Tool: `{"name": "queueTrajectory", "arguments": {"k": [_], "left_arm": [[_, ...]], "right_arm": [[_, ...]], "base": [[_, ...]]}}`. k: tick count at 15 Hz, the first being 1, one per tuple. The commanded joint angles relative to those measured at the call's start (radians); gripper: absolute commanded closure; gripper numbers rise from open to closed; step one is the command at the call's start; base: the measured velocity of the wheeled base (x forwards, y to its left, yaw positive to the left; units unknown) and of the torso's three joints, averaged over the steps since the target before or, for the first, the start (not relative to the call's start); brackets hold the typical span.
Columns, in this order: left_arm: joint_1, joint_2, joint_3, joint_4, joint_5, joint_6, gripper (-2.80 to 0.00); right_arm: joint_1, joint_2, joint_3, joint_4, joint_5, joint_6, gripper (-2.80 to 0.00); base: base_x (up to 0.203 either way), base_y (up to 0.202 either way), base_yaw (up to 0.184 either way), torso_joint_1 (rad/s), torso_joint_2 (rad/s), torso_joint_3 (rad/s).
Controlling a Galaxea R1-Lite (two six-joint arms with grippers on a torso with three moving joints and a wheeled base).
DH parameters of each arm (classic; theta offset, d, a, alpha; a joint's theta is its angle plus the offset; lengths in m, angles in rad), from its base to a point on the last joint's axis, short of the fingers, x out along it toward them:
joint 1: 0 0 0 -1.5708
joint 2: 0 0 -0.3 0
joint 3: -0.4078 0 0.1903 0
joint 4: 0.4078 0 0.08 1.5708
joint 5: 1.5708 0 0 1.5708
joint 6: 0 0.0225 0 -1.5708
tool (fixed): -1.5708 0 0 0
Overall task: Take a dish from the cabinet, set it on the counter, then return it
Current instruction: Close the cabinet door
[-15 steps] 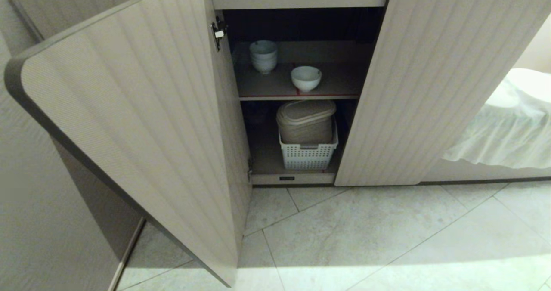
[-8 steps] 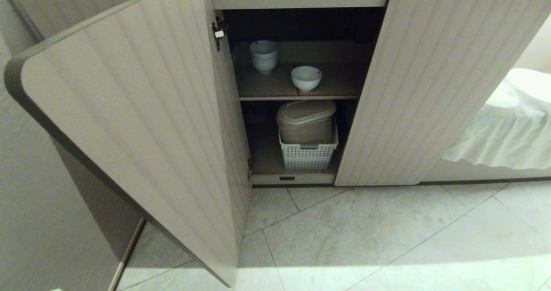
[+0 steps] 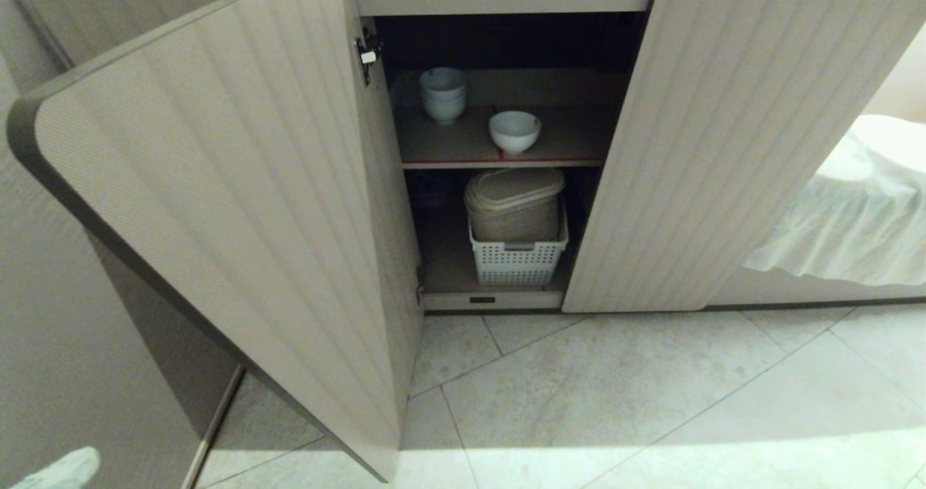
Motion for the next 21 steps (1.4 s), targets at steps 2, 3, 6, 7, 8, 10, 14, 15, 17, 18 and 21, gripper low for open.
{"name": "queueTrajectory", "arguments": {"k": [2,3,6,7,8,10,14,15,17,18,21], "left_arm": [[0.003,0.111,-0.031,-0.037,0.027,-0.024,0.00],[0.004,0.133,-0.035,-0.055,0.037,-0.028,0.00],[0.007,0.204,-0.039,-0.115,0.085,-0.031,0.00],[0.009,0.224,-0.039,-0.141,0.094,-0.034,0.00],[0.010,0.247,-0.040,-0.174,0.095,-0.043,0.00],[0.017,0.312,-0.041,-0.254,0.096,-0.059,0.00],[0.064,0.458,-0.040,-0.437,0.088,-0.074,0.00],[0.068,0.476,-0.044,-0.464,0.086,-0.085,0.00],[0.068,0.477,-0.058,-0.465,0.053,-0.117,0.00],[0.071,0.476,-0.069,-0.465,0.034,-0.149,0.00],[0.081,0.476,-0.086,-0.466,-0.020,-0.221,0.00]], "right_arm": [[0.000,0.001,0.000,0.000,0.000,0.001,0.00],[0.000,0.001,0.000,0.000,0.000,0.001,0.00],[0.000,0.001,0.000,0.000,0.000,0.001,0.00],[0.000,0.001,0.000,0.000,0.000,0.001,0.00],[0.000,0.001,0.000,0.000,0.000,0.001,0.00],[0.000,0.001,0.000,0.000,0.000,0.001,0.00],[0.000,0.001,0.000,0.000,0.000,0.001,0.00],[0.000,0.001,0.000,0.000,0.000,0.001,0.00],[0.000,0.001,0.000,0.000,0.000,0.001,0.00],[0.000,0.001,0.000,0.000,0.000,0.001,0.00],[0.000,0.001,0.000,0.000,0.000,0.001,0.00]], "base": [[0.000,0.000,0.000,0.000,0.00,0.000],[0.000,0.000,0.000,0.000,0.00,0.000],[0.000,0.000,0.000,0.000,0.00,0.000],[0.000,0.000,0.000,0.000,0.00,0.000],[0.000,0.000,0.000,0.000,0.00,0.000],[0.000,0.000,0.000,0.000,0.00,0.000],[0.000,0.000,0.000,0.000,0.00,0.000],[0.000,0.000,0.000,0.000,0.00,0.000],[0.000,0.000,0.000,0.000,0.00,0.000],[0.000,0.000,0.000,0.000,0.00,0.000],[0.000,0.000,0.000,0.000,0.00,0.000]]}}
